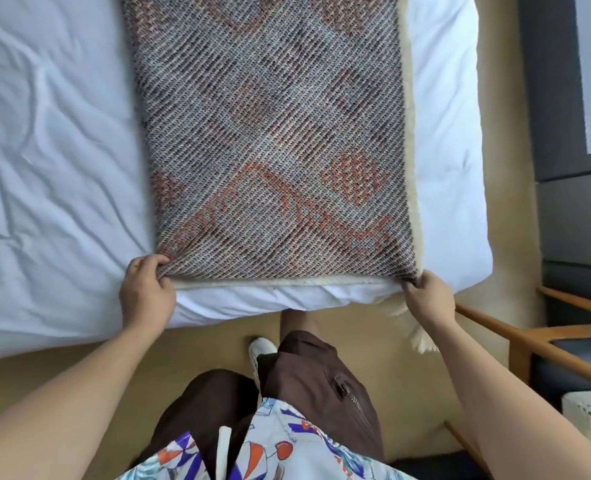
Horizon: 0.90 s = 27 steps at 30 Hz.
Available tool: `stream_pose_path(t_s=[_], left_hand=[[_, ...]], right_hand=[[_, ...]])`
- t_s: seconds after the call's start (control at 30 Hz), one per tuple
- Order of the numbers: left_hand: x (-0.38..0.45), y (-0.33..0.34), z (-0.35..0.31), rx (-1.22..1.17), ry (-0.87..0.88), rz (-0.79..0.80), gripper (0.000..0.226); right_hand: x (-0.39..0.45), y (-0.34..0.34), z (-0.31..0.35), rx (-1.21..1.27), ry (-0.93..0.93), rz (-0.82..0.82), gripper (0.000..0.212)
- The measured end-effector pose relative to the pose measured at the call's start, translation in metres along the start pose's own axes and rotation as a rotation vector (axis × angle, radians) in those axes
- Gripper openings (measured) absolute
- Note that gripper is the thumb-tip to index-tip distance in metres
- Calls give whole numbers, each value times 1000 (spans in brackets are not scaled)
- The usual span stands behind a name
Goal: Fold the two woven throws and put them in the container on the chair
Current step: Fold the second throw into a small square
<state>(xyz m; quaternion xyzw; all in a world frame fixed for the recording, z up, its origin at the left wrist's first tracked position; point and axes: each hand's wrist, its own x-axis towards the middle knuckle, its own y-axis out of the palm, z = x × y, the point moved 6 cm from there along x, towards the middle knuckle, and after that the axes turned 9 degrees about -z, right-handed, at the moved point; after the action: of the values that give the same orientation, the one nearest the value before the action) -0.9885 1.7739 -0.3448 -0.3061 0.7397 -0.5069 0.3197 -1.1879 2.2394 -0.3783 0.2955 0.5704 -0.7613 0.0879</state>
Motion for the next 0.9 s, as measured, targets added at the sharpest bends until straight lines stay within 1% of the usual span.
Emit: stream_pose_path(t_s=[0.1,0.2,0.27,0.33,0.43,0.5,0.53,0.6,0.63,0.67,0.73,0.8,0.9], left_hand=[[-10,-16,17,-64,-13,-103,33],[-27,-36,35,-140,-102,-175,32],[-40,-44,51,-160,-161,-182,30],[-53,-49,71,-216,-225,-165,29],[-75,-60,90,-240,-258,-132,29],[-93,-68,93,-200,-242,-62,28],[-101,-69,95,-163,-248,7,26],[-115,-67,99,-82,-282,183,22],[-121,-70,97,-54,-297,255,20],[-123,-74,92,-43,-298,295,20],[-119,-89,71,-67,-268,292,26],[-106,-106,43,-129,-227,256,34],[-78,-129,-7,-202,-166,227,39]], right_hand=[[-8,-3,-6,-90,-39,-25,27],[-29,-11,-9,-247,-126,-73,30],[-48,-19,-12,-323,-212,-119,32],[-68,-28,-16,-348,-304,-190,31],[-97,-44,-29,-381,-367,-284,24],[-113,-48,-39,-456,-330,-227,16],[-121,-46,-47,-505,-276,-149,14],[-137,-44,-60,-599,-173,25,21],[-144,-42,-64,-622,-150,97,26],[-151,-41,-64,-614,-150,140,30],[-160,-44,-56,-535,-192,154,38],[-164,-55,-37,-440,-253,120,51],[-155,-79,6,-366,-333,86,55]])
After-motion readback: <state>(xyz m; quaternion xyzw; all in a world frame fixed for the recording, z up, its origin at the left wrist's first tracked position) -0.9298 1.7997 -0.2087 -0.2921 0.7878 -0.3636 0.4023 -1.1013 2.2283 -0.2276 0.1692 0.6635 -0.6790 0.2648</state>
